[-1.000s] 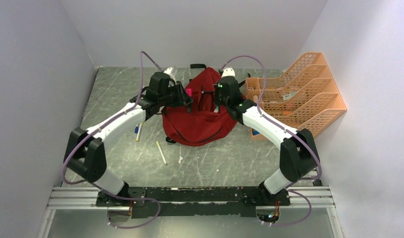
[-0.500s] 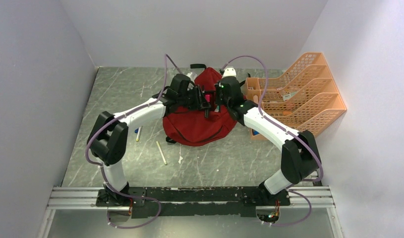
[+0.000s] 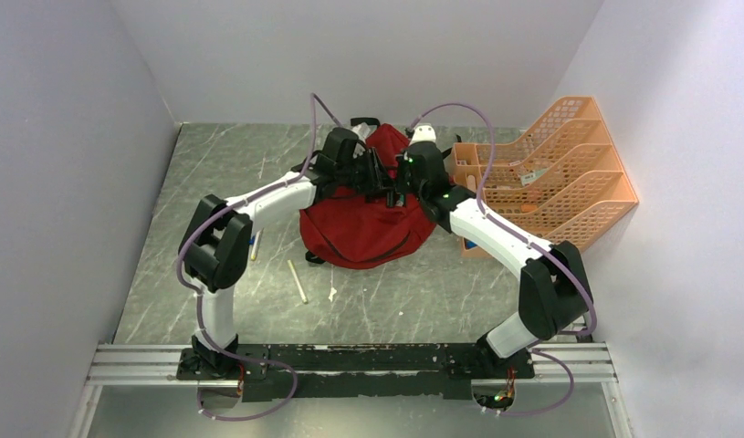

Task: Pack the student bag
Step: Place the stationery in the student bag.

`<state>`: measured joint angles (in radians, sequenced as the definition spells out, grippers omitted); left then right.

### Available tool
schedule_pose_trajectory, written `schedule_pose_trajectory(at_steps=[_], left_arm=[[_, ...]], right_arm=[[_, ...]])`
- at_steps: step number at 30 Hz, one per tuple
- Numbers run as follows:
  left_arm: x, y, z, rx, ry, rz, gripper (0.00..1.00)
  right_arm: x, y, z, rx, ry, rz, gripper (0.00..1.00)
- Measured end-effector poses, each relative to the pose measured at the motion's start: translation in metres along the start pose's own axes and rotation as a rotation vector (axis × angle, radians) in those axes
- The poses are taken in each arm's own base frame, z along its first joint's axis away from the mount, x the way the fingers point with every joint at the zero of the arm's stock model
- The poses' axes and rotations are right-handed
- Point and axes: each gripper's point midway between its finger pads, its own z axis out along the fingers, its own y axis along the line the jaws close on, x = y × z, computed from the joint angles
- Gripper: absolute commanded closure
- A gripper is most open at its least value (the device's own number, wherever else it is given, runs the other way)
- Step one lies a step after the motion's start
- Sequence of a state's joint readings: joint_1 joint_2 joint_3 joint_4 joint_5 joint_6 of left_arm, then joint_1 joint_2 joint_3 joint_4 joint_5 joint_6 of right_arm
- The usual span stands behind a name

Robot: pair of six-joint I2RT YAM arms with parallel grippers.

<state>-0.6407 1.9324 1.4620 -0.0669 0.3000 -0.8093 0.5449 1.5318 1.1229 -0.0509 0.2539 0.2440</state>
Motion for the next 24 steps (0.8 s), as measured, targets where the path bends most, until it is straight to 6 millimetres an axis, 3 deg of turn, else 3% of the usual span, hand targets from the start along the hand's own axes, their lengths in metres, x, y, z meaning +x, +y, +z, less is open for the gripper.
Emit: schedule_pose_trajectory(at_steps=[8,17,24], left_arm=[[-0.011,-0.006,0.013,0.014,-0.013,-0.018,0.94],[-0.014,-0.003,0.028,0.014,-0.007,-0.050,0.49],[-0.016,0.000,0.027,0.009,-0.012,-0.040,0.46]], right_arm=[[-0.004,-0.001,-0.002,-0.001,-0.015,0.008,1.00],[-0.003,-0.002,-0.001,-0.002,-0.018,0.010,1.00],[-0.008,-0.002,-0.001,0.001,-0.037,0.014,1.00]])
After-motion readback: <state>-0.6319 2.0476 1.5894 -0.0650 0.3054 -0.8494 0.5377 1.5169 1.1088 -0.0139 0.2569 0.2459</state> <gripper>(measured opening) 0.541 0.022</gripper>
